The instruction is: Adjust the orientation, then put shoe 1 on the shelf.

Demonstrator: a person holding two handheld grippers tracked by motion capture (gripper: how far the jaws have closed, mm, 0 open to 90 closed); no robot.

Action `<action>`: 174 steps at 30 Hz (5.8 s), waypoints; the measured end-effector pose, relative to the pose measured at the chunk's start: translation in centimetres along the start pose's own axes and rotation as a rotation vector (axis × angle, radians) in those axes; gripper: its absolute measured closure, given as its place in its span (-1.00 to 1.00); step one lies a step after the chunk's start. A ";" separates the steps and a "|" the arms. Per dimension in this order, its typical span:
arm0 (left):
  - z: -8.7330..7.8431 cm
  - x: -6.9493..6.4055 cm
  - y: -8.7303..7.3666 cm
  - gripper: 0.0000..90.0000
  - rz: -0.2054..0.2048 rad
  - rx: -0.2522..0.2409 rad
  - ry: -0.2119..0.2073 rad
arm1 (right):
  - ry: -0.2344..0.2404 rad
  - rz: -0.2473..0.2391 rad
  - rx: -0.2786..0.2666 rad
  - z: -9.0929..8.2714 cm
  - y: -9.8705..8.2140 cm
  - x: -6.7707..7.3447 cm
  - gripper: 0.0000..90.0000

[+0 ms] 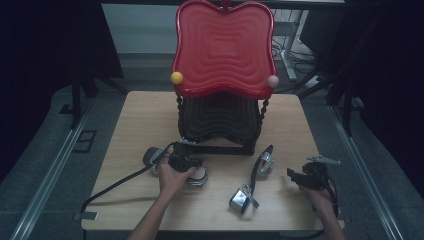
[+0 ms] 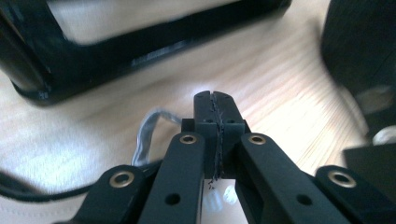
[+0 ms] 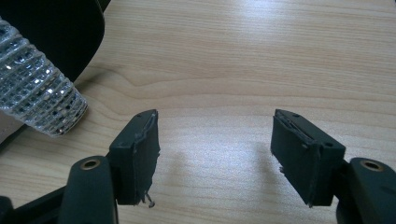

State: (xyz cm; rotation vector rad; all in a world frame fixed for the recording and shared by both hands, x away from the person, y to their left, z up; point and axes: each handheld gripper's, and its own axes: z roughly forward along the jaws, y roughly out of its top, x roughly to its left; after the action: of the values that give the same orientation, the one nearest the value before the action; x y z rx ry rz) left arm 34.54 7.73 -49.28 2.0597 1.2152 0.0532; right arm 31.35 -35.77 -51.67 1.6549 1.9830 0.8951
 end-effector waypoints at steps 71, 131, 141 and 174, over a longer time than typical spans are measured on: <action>-15.2 3.5 -7.8 0.07 -0.026 -0.039 0.128 | 0.008 0.019 -0.014 -0.3 0.2 0.4 -0.25; -12.5 9.9 -7.3 -0.06 -0.254 0.175 0.029 | 0.006 0.015 -0.008 -0.1 0.0 0.0 -0.25; -17.6 11.9 -7.2 -0.06 -0.310 0.074 -0.085 | 0.007 0.014 -0.005 0.0 0.0 0.2 -0.25; -28.1 14.5 2.8 -0.06 -0.378 -0.288 -0.226 | 0.006 0.020 -0.002 0.1 0.0 0.1 -0.25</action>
State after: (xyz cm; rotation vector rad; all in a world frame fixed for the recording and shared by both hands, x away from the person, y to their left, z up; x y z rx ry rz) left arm 33.91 34.09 -31.57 1.5212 1.3459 -0.1691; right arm 31.36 -35.63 -51.70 1.6761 1.9723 0.9097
